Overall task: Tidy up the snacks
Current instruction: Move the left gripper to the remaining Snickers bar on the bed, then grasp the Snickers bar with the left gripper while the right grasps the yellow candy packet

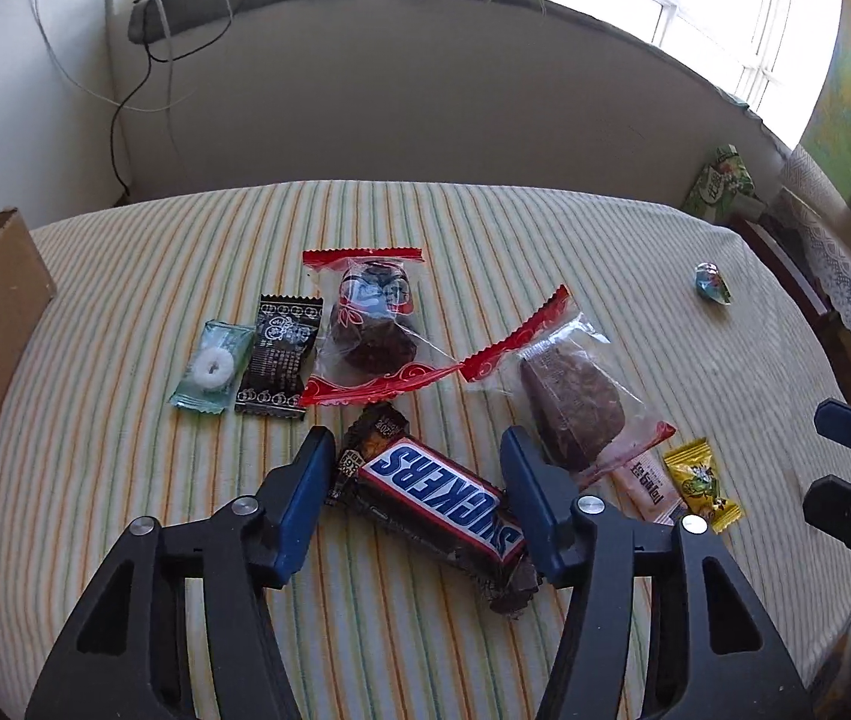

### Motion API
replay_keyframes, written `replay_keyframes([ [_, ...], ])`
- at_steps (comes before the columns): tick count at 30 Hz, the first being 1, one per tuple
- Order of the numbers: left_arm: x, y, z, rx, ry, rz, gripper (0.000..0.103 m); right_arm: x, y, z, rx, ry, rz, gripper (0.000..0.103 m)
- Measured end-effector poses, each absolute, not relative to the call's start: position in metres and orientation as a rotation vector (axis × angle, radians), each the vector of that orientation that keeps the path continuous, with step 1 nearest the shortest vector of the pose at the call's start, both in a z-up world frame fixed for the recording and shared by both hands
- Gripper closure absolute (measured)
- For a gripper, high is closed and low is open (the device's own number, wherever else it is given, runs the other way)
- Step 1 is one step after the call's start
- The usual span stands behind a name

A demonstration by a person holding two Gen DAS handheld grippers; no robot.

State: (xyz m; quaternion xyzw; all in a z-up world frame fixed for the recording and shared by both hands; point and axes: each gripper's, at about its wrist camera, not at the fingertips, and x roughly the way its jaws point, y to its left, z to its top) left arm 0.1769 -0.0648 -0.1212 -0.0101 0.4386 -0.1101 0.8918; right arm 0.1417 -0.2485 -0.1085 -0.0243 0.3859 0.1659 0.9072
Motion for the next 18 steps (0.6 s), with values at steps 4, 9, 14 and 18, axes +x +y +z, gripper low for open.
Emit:
replay_keyframes([
  [4,0.162,-0.067,-0.122,0.084,0.896,-0.26,0.058,0.143,-0.243,-0.121,-0.045,0.827,0.347,0.034],
  [9,0.153,-0.047,-0.12,0.06,0.892,-0.275,0.059,0.158,-0.23,-0.136,-0.061,0.883,0.334,0.043],
  [14,0.15,-0.041,-0.119,0.058,0.889,-0.289,0.055,0.177,-0.228,-0.152,-0.064,0.925,0.311,0.051],
  [18,0.149,-0.033,-0.115,0.01,0.879,-0.269,0.051,0.176,-0.224,-0.151,-0.097,0.92,0.297,0.056],
])
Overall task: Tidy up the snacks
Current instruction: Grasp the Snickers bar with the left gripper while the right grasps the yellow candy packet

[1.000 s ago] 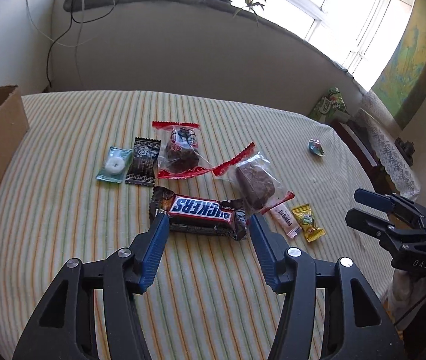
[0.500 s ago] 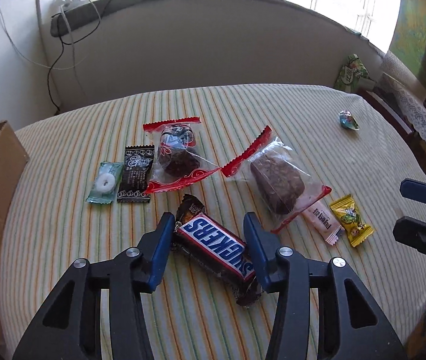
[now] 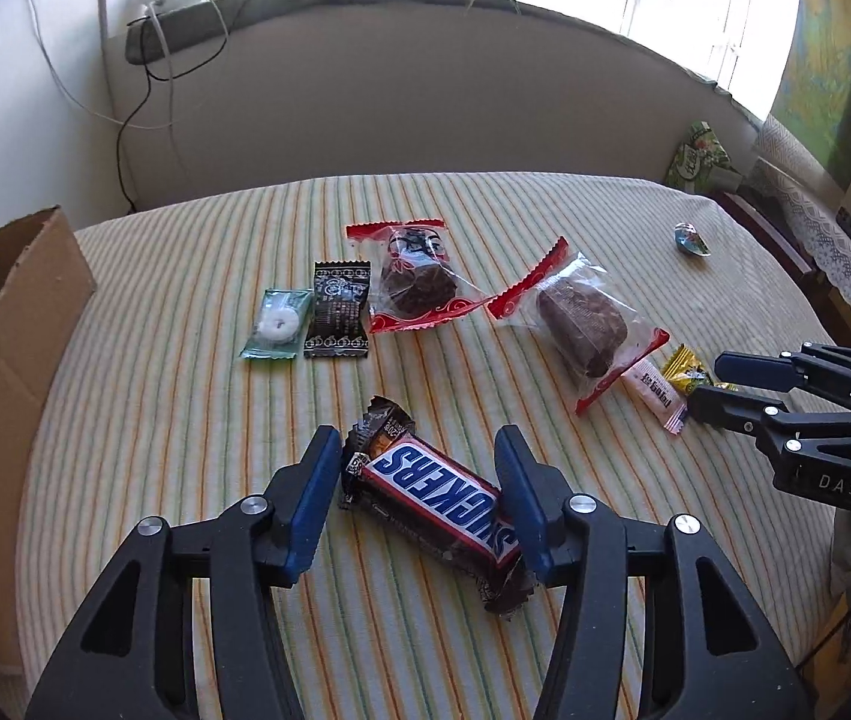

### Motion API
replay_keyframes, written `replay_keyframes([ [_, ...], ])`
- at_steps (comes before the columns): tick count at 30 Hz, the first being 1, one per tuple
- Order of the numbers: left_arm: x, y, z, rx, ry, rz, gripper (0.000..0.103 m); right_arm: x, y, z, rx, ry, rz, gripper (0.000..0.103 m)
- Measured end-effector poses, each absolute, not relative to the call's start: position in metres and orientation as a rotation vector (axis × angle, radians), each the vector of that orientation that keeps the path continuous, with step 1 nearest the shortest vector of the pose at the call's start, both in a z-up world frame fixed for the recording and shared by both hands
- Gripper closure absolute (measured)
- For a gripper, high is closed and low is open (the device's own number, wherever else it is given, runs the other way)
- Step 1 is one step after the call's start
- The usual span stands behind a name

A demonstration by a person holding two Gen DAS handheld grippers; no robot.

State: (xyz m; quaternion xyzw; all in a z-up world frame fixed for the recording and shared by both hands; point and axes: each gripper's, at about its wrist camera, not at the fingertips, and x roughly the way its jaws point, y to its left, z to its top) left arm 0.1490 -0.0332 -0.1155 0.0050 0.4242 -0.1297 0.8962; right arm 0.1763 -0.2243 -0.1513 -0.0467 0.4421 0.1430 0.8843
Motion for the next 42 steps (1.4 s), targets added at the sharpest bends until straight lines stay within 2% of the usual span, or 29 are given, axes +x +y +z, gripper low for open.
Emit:
replay_keyframes([
  [21,0.144,-0.037,-0.117,0.101,0.893,-0.291,0.052,0.181,-0.233,-0.148,-0.089,0.924,0.337,0.059],
  [27,0.144,-0.035,-0.121,0.079,0.905,-0.268,0.046,0.182,-0.224,-0.151,-0.164,0.927,0.341,0.059],
  [28,0.145,-0.036,-0.123,0.078,0.911,-0.262,0.041,0.183,-0.222,-0.152,-0.18,0.929,0.337,0.059],
  [31,0.144,-0.038,-0.128,0.091,0.91,-0.258,0.04,0.182,-0.219,-0.154,-0.206,0.918,0.325,0.061],
  [32,0.144,-0.038,-0.127,0.087,0.911,-0.256,0.044,0.18,-0.22,-0.154,-0.208,0.914,0.322,0.063],
  [34,0.144,-0.037,-0.128,0.092,0.908,-0.243,0.054,0.177,-0.222,-0.153,-0.198,0.907,0.314,0.076],
  [35,0.144,-0.037,-0.128,0.098,0.905,-0.242,0.058,0.176,-0.224,-0.153,-0.191,0.903,0.308,0.078],
  [42,0.135,-0.031,-0.123,0.093,0.887,-0.235,0.061,0.174,-0.239,-0.151,-0.103,0.904,0.315,0.078],
])
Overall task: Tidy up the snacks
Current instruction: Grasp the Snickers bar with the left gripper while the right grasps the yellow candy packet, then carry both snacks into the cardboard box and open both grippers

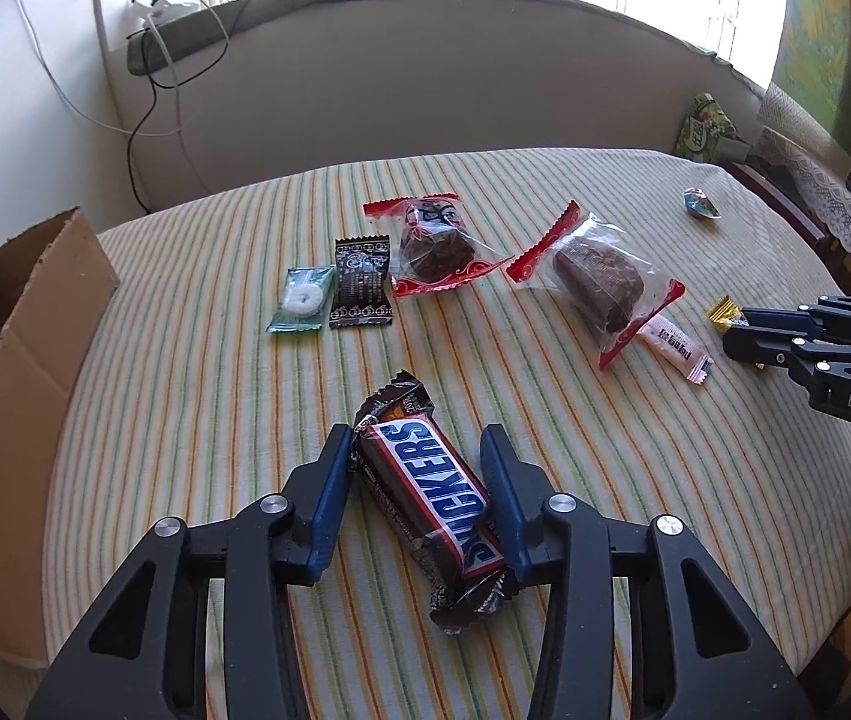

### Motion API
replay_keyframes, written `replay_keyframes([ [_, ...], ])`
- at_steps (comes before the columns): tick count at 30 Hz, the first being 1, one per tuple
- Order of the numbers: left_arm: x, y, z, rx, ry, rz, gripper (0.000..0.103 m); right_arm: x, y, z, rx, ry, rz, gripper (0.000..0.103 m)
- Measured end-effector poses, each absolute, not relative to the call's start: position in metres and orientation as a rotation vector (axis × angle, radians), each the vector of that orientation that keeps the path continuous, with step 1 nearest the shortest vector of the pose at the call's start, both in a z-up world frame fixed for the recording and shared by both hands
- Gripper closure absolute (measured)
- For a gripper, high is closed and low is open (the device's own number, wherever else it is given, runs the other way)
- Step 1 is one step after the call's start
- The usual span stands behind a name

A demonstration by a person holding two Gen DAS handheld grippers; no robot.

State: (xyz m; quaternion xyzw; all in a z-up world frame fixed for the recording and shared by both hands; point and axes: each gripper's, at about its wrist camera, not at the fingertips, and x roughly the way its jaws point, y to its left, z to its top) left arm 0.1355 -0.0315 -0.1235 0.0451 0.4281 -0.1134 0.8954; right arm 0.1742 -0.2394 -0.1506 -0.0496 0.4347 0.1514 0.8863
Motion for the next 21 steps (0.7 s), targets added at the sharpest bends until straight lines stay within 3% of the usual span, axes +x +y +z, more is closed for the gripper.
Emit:
replay_keyframes([
  [11,0.108,-0.005,-0.089,-0.004,0.782,-0.22,0.061,0.154,-0.235,-0.119,-0.053,0.842,0.345,0.078],
  [21,0.081,0.046,-0.054,-0.07,0.67,-0.132,0.061,0.157,-0.171,-0.07,-0.09,0.75,0.471,0.078],
])
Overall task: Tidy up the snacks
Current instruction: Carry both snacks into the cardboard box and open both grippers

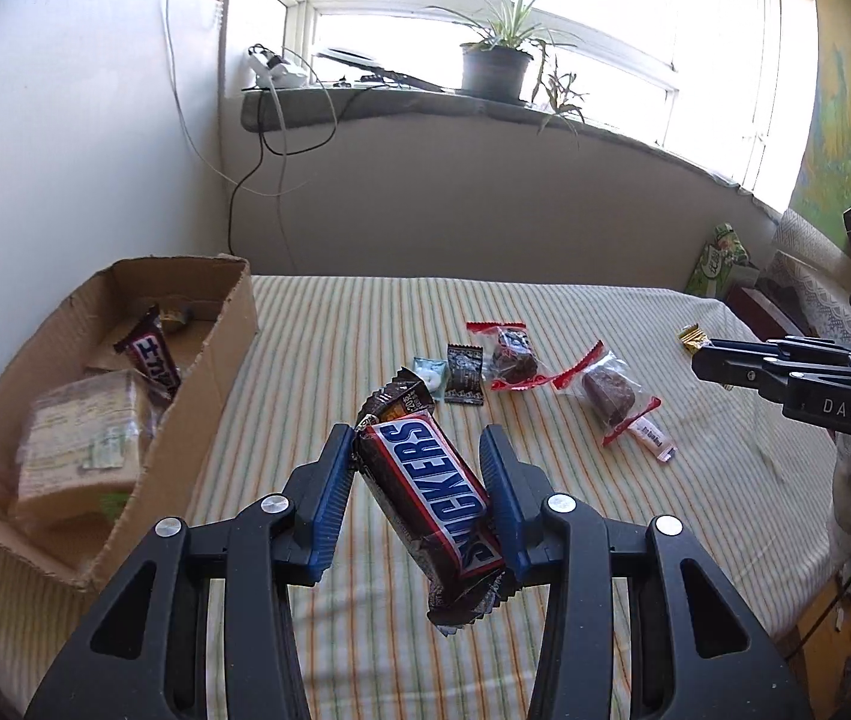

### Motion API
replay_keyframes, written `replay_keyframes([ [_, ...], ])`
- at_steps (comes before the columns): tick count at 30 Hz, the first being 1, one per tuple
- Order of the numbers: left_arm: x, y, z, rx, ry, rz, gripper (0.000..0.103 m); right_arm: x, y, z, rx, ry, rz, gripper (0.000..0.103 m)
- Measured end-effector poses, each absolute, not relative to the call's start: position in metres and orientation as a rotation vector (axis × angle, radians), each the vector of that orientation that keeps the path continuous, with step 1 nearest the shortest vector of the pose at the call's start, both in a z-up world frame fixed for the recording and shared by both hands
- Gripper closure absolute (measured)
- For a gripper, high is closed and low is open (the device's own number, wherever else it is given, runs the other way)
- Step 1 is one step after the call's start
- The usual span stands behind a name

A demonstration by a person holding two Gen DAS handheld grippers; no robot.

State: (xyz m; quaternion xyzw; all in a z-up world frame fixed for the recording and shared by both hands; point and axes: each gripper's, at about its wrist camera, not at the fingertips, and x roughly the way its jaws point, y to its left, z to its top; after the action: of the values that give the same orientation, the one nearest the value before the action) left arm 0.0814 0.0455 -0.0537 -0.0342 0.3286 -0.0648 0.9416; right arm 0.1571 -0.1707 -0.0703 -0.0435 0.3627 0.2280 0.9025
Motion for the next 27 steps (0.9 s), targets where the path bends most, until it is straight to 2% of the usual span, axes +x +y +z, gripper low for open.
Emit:
replay_keyframes([
  [8,0.069,0.096,-0.04,-0.085,0.625,-0.008,0.062,0.173,-0.102,-0.051,-0.156,0.711,0.566,0.078],
  [27,0.069,0.181,-0.054,-0.143,0.63,0.153,0.062,0.229,0.043,-0.045,-0.26,0.697,0.714,0.078],
])
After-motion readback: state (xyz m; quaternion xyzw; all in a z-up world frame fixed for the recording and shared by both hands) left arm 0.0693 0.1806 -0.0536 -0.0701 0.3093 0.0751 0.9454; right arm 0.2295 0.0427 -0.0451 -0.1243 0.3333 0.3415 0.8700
